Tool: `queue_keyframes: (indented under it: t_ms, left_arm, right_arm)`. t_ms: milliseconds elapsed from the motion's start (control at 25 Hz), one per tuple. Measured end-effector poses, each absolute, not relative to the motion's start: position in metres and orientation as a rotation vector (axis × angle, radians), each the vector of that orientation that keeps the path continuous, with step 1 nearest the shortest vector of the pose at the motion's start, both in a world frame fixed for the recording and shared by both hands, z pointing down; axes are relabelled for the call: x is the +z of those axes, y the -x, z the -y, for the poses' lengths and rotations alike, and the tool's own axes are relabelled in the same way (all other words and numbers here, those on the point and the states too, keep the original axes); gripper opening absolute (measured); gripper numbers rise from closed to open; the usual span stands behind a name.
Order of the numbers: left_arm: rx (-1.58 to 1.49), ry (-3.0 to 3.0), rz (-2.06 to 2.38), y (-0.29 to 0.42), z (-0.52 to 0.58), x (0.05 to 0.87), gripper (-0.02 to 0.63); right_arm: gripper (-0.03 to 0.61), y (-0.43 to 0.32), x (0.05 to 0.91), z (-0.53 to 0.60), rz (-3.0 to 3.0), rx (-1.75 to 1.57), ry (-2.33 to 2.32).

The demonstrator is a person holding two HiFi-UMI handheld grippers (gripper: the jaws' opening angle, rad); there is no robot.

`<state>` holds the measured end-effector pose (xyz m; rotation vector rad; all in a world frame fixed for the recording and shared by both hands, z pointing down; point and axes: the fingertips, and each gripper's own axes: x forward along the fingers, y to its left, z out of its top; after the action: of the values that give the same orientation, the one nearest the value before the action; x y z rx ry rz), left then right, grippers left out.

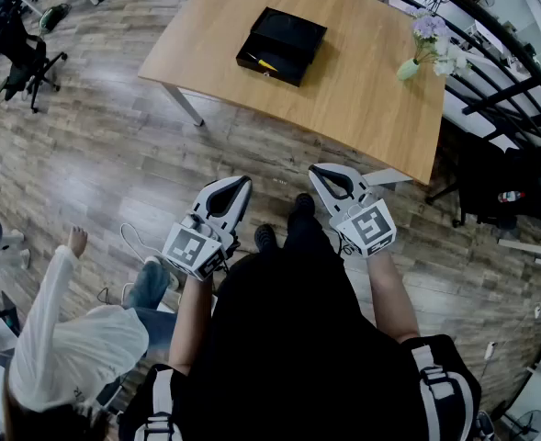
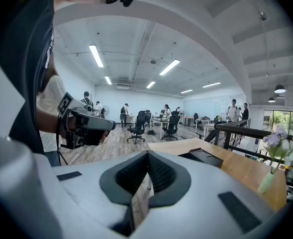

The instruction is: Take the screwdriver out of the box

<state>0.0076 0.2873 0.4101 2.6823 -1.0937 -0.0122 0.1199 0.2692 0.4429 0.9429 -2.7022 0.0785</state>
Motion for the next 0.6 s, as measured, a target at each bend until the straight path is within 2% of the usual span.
queue_keyframes:
  t_ms: [600]
  left_arm:
    - [-0.042, -2.76, 1.076, 0.007, -0.312, 0.374, 0.021]
  right_arm:
    - [0.025, -0.096, 0.434, -0.286, 2.76, 0.219, -0.892]
